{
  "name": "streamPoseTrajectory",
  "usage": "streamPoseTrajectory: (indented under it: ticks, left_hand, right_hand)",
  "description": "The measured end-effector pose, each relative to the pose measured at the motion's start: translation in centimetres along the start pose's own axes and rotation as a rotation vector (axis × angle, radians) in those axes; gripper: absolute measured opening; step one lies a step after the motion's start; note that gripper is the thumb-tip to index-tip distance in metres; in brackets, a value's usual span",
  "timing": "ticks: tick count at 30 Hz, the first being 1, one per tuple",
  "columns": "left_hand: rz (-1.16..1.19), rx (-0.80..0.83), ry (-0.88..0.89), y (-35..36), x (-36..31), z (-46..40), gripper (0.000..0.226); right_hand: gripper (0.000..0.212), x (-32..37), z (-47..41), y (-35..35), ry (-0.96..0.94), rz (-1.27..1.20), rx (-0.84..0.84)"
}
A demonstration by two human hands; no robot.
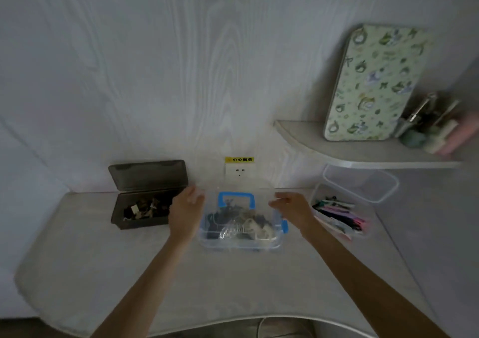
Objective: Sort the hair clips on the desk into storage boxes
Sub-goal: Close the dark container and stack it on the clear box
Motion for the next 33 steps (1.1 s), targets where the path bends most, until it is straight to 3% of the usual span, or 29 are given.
streamPoseTrajectory:
  ticks: [5, 10, 16, 21, 24, 28, 31, 33]
  left_hand:
    - [-0.131, 0.042, -0.131, 0.1, 3.0, 0.2, 0.026]
    - [-0.143, 0.073, -0.088, 1.1, 3.1, 0.0, 0.016]
    - [-0.140, 0.014, -0.197, 0.5, 4.2, -0.5, 0.052]
    - [-0.005, -0.098, -0.283, 0.4, 4.1, 0.1, 0.077]
    - [0.035, -0.101, -0.363, 0.5, 4.9, 0.2, 0.089]
    - [0.005, -0.012, -0.418, 0.7, 5.0, 0.4, 0.073]
    - [-0.159, 0.017, -0.347, 1.2, 4.4, 1.1, 0.056]
    - [-0.206, 0.071, -0.347, 1.8, 4.2, 1.3, 0.046]
  right_hand:
    - [0.038, -0.6, 0.5, 0.5, -0.104, 0.206, -0.127]
    - [0.041, -1.4, 0.2, -0.7, -0.109, 0.301, -0.072]
    - [0.037, -2.0, 0.1, -0.5, -0.088, 0.146, -0.024]
    - [0.042, -2.0, 0.1, -0.5, -0.115, 0.226, -0.048]
    - [0.060, -2.5, 0.0, -0.3, 0.081, 0.073, -0.015]
    - [0.065, -3.4, 1.2, 0.6, 0.371, -0.051, 0.210]
    - [0.060, -3.4, 1.4, 0.8, 0.345, 0.003, 0.204]
    - [0.050, -2.7, 1.3, 0.7, 0.233, 0.211, 0.119]
Point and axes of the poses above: each hand's wrist, its own z-axis away from the middle knuckle, its own y-axis out of the palm, x = y × z, the point moved 4 cm from there along -z, towards the middle knuckle, and after that the axes turned 7 degrees about z, right-handed, at the moved point
